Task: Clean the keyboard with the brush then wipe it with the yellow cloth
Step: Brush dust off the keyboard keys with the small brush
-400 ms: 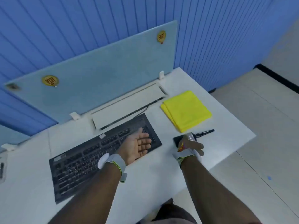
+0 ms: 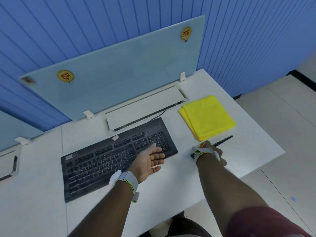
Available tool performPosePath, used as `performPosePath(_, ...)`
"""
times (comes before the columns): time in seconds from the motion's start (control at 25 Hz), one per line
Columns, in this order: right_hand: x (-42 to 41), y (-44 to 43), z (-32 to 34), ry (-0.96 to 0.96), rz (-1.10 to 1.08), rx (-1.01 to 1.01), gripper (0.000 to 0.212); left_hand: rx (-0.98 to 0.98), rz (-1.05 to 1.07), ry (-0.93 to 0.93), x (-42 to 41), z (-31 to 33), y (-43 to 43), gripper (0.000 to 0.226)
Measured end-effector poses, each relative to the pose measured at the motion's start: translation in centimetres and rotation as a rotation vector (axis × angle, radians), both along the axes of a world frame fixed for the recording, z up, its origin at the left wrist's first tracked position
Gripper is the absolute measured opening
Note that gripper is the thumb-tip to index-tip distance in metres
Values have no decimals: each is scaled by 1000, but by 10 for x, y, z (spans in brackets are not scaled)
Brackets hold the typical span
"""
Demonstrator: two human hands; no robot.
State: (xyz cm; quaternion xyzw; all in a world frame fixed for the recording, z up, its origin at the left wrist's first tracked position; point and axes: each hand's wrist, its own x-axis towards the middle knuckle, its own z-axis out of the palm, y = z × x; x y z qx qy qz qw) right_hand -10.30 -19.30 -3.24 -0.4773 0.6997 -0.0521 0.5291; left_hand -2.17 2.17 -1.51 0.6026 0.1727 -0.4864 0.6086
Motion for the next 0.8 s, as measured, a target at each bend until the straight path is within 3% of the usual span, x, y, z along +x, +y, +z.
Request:
performPosePath(0.08, 9, 7, 7, -131, -5, -7, 88, -6, 49, -1, -1, 0, 17, 47)
performPosePath(0.12, 17, 10, 4, -176, -4, 31, 77, -6, 64, -6, -1, 1, 26, 47)
performPosePath(0.2, 34, 34, 6, -253, -85, -114, 45, -5, 113, -8, 0, 2, 46, 47)
performPosePath(0.36, 87, 107, 33, -483, 70, -272, 17, 1, 267, -50, 9, 6, 95, 42)
performPosePath(0.52, 126, 175, 48, -638, 224, -159, 28, 161, 564, -250, 33, 6, 160, 16)
performPosePath(0.64, 146, 229, 42, -627, 400, 10, 23, 406, 849, -284, 51, -2, 229, 21)
performPosePath(0.8, 162, 291, 42, -623, 668, 102, 15, 515, 785, -280, 65, -19, 294, 30)
